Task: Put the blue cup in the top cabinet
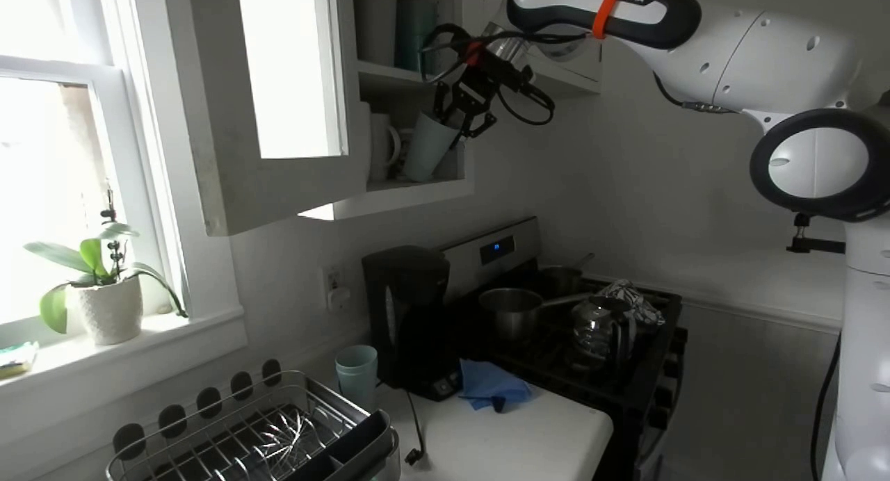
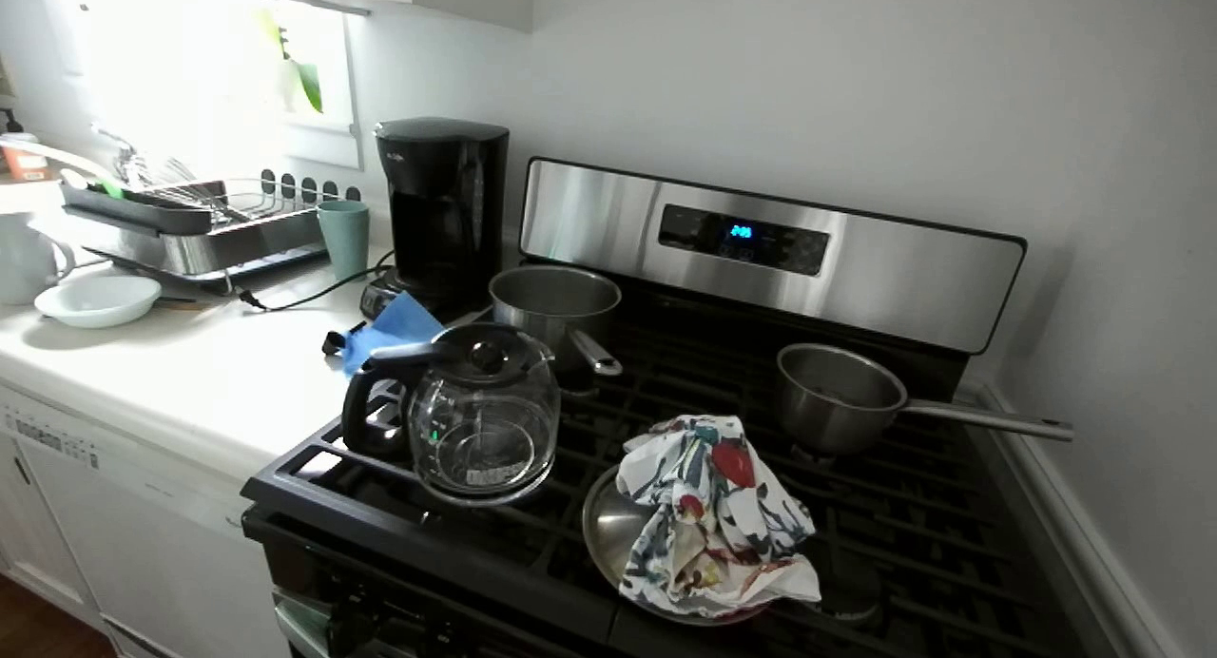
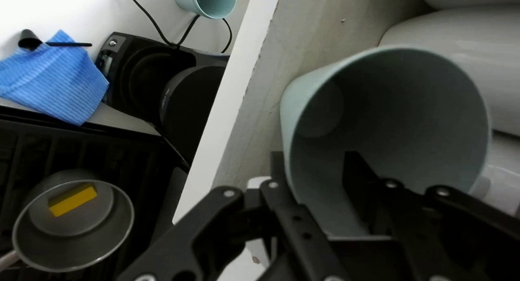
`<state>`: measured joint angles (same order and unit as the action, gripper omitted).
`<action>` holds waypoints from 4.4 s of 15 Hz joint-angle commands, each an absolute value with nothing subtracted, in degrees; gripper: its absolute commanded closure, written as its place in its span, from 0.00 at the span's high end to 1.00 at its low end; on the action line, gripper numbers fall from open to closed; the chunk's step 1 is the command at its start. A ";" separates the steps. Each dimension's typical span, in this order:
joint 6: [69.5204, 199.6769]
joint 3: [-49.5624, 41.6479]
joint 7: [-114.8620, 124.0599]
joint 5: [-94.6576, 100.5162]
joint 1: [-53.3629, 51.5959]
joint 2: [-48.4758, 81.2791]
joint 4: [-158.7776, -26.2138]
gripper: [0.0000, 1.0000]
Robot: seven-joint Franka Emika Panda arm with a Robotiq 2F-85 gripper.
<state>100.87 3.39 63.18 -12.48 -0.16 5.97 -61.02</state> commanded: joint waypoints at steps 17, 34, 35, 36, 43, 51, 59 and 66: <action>99.64 3.85 72.57 -12.94 -0.58 10.10 -52.54 0.69; 103.91 4.13 71.33 -11.10 -2.17 10.36 -53.31 0.47; 103.91 4.10 71.30 -10.86 -2.25 10.34 -53.36 0.53; 103.86 4.08 71.25 -10.69 -2.32 10.37 -53.35 0.61; 102.62 4.10 70.86 -8.80 -2.64 10.45 -53.43 1.00; 103.93 4.29 65.12 -8.20 -2.50 7.81 -56.25 1.00; 106.29 4.13 54.78 -7.76 -2.39 2.49 -60.66 1.00; 107.20 3.68 37.83 -9.80 -1.93 -5.60 -69.66 1.00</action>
<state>105.72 4.02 45.20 -8.55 -2.30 0.20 -61.89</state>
